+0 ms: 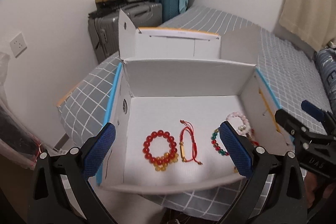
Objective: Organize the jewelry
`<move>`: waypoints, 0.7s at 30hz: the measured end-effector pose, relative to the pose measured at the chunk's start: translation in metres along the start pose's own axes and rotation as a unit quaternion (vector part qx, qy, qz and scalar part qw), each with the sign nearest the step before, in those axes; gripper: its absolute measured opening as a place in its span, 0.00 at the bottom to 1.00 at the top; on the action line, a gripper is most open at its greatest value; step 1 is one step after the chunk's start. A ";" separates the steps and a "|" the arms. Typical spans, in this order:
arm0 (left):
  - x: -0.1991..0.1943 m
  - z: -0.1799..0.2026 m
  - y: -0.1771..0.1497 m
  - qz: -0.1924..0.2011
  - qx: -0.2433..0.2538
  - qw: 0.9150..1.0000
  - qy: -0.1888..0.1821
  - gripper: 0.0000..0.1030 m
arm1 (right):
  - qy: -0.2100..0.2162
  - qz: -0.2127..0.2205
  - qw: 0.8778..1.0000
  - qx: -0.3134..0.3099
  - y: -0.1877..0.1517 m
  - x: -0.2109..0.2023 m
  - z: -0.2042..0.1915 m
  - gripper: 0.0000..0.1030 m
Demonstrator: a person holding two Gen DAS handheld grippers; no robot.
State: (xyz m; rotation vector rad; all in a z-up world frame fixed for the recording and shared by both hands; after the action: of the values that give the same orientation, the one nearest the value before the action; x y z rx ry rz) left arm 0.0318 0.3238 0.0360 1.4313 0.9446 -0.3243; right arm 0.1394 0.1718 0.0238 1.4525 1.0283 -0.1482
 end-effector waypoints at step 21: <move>-0.022 0.026 -0.073 0.008 0.000 1.000 -0.013 0.94 | -0.005 0.015 1.000 0.003 -0.075 -0.038 0.010 0.93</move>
State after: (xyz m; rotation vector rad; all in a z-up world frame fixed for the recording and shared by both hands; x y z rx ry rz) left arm -0.0236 0.2799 -0.0024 1.4307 0.9119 -0.3301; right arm 0.0733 0.1301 -0.0086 1.4714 0.9971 -0.1370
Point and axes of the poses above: each gripper's, at about its wrist camera, not at the fingertips, and x roughly the way its jaws point, z to its right, y to its top, the point moved 8 cm from there along x, roughly the way its jaws point, and after that the axes turned 12 degrees about x, right-handed, at the moved point
